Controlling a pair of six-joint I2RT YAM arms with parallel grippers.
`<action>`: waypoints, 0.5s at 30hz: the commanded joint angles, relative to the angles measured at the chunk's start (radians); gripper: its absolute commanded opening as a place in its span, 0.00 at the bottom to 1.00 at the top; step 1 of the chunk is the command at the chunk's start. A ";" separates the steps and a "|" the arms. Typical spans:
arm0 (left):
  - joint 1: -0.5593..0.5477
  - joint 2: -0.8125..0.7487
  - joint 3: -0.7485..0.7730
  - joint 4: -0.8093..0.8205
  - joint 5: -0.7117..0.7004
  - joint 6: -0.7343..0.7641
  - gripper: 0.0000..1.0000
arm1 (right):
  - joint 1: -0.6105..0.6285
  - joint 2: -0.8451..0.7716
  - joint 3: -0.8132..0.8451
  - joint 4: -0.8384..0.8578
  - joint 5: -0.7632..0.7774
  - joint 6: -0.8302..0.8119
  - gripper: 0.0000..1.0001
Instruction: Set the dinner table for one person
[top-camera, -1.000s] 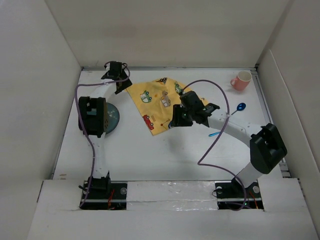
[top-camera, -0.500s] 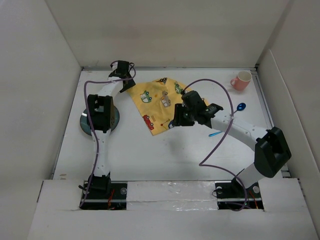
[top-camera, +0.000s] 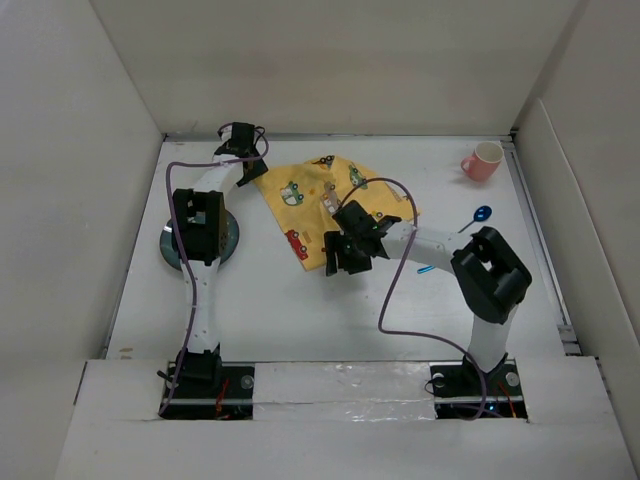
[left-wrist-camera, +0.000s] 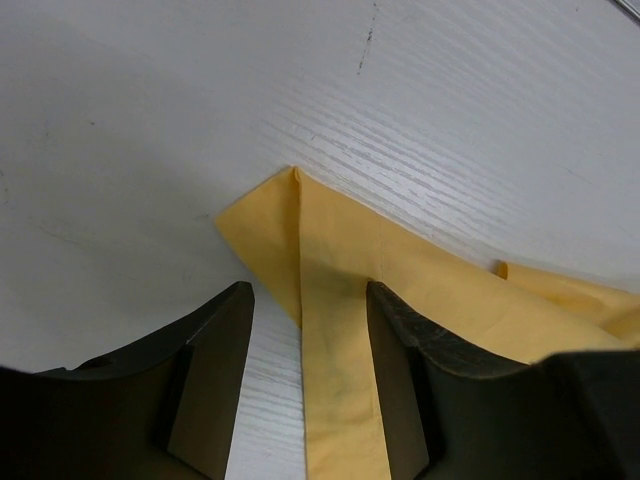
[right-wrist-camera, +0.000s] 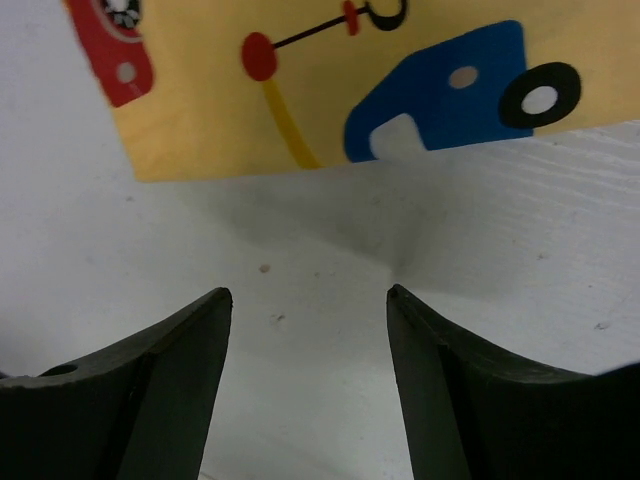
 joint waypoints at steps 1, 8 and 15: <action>0.005 0.004 0.019 0.000 0.040 0.004 0.45 | -0.022 0.019 0.055 0.024 0.060 0.051 0.70; 0.005 0.019 0.031 0.041 0.115 -0.022 0.32 | -0.097 0.004 -0.005 0.056 0.145 0.151 0.70; 0.005 0.022 0.036 0.055 0.138 -0.036 0.05 | -0.176 0.071 0.014 0.183 0.087 0.166 0.65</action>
